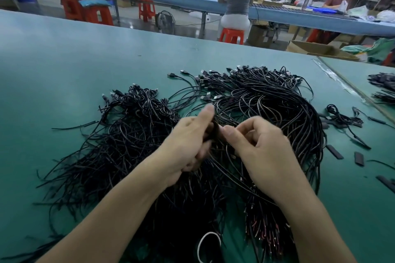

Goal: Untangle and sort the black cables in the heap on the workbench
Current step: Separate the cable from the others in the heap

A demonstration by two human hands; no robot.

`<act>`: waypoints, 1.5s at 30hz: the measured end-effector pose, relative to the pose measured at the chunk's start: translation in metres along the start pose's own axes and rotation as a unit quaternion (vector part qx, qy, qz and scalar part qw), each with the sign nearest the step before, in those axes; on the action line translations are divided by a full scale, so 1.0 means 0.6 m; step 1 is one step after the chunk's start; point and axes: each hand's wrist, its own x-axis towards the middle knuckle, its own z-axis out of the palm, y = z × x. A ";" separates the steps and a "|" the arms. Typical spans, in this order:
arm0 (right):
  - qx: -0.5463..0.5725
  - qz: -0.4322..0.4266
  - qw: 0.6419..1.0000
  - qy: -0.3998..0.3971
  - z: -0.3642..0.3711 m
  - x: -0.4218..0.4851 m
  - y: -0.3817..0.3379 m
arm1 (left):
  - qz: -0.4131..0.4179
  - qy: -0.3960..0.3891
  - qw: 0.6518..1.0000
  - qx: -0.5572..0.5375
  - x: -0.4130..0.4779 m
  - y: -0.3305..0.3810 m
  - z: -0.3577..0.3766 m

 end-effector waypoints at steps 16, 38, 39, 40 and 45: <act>-0.225 0.007 0.944 -0.243 0.062 -0.037 -0.016 | 0.052 0.073 0.985 -0.150 0.004 0.021 -0.021; -0.258 -0.006 0.931 -0.257 0.045 -0.042 -0.022 | 0.120 0.117 0.981 -0.094 0.001 0.014 -0.012; -0.259 -0.010 0.932 -0.253 0.045 -0.041 -0.021 | 0.118 0.115 0.982 -0.096 0.000 0.015 -0.012; -0.254 -0.015 0.935 -0.247 0.044 -0.039 -0.022 | 0.115 0.111 0.982 -0.100 -0.001 0.017 -0.013; -0.220 -0.021 0.954 -0.201 0.002 -0.025 -0.028 | 0.112 0.082 0.985 -0.107 -0.009 0.024 -0.012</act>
